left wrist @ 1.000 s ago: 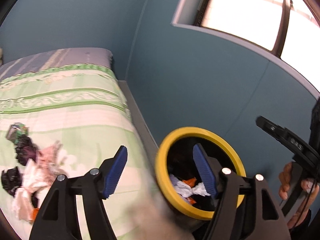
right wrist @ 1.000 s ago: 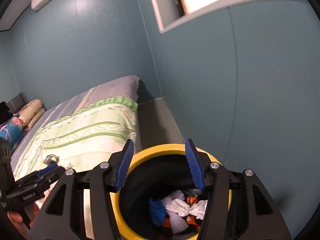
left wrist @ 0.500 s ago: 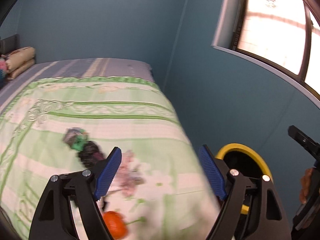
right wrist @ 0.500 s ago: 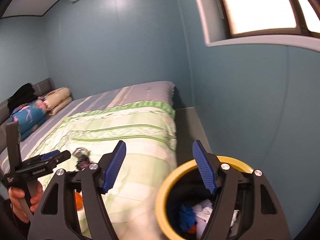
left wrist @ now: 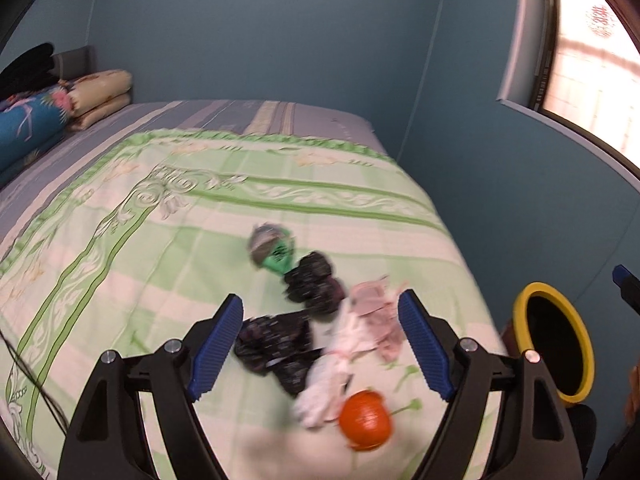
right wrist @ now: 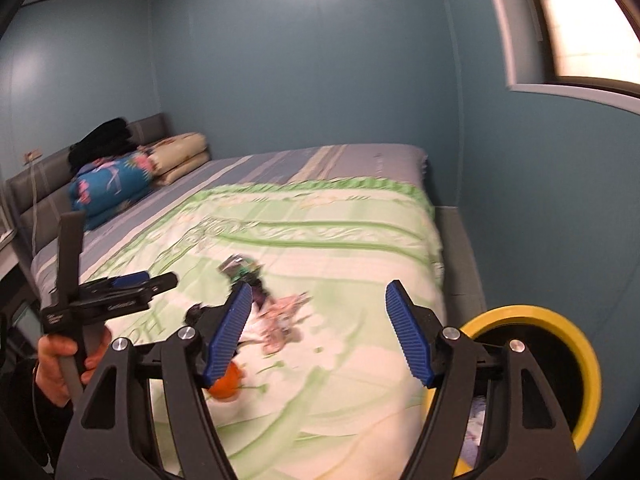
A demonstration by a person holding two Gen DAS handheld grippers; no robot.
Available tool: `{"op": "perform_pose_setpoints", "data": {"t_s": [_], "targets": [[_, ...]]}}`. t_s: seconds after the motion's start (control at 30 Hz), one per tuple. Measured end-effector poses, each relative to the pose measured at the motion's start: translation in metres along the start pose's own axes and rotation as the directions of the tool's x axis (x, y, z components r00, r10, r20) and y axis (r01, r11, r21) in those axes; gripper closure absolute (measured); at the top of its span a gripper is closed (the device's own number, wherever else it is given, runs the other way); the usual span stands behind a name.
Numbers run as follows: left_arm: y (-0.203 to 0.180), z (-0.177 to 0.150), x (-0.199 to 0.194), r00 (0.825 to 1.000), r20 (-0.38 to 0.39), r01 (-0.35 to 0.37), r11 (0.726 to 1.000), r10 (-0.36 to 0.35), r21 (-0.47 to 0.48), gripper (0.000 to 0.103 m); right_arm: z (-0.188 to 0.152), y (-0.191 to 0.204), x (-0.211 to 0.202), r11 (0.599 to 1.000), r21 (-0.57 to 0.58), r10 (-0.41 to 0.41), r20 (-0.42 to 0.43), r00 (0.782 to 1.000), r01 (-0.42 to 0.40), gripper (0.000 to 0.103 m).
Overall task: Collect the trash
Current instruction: 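Move both open tools back over the trash pile on the bed, then grasp the black plastic bag with the left tool while the right tool grasps the orange peel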
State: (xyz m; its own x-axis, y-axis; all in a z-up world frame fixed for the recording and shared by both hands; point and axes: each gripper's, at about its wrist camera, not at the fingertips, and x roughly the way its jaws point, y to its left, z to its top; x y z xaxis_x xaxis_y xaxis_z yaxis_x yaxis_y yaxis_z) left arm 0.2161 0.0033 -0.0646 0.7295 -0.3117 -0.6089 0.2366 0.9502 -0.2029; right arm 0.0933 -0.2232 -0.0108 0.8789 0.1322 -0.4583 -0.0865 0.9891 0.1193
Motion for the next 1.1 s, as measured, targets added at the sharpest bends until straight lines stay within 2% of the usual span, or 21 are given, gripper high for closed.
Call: {"op": "perform_pose_setpoints", "data": {"t_s": [0.2, 0.4, 0.77, 1.0, 1.1], "targets": [[0.03, -0.013, 0.013, 0.999, -0.036, -0.018, 0.998, 0.017, -0.054, 0.027, -0.018, 0.034, 0.028, 0.996, -0.053, 0.072, -0.067, 0.995, -0.076, 0.037], [0.039, -0.025, 0.032, 0.998, -0.069, -0.012, 0.998, 0.008, -0.065, 0.027, -0.047, 0.064, 0.056, 0.982, -0.076, 0.159, -0.159, 0.974, -0.172, 0.037], [0.055, -0.035, 0.06, 0.992, -0.122, -0.017, 0.997, 0.006, -0.082, 0.027, -0.094, 0.102, 0.114, 0.963, -0.147, 0.172, -0.315, 0.933, -0.227, 0.038], [0.059, -0.035, 0.079, 0.987, -0.158, -0.025, 0.996, 0.011, -0.089, 0.027, -0.105, 0.108, 0.136, 0.963, -0.152, 0.156, -0.356, 0.921, -0.222, 0.039], [0.057, -0.034, 0.086, 0.987, -0.16, -0.039, 0.997, 0.028, -0.07, 0.027, -0.106, 0.107, 0.142, 0.967, -0.145, 0.146, -0.356, 0.923, -0.209, 0.042]]}}
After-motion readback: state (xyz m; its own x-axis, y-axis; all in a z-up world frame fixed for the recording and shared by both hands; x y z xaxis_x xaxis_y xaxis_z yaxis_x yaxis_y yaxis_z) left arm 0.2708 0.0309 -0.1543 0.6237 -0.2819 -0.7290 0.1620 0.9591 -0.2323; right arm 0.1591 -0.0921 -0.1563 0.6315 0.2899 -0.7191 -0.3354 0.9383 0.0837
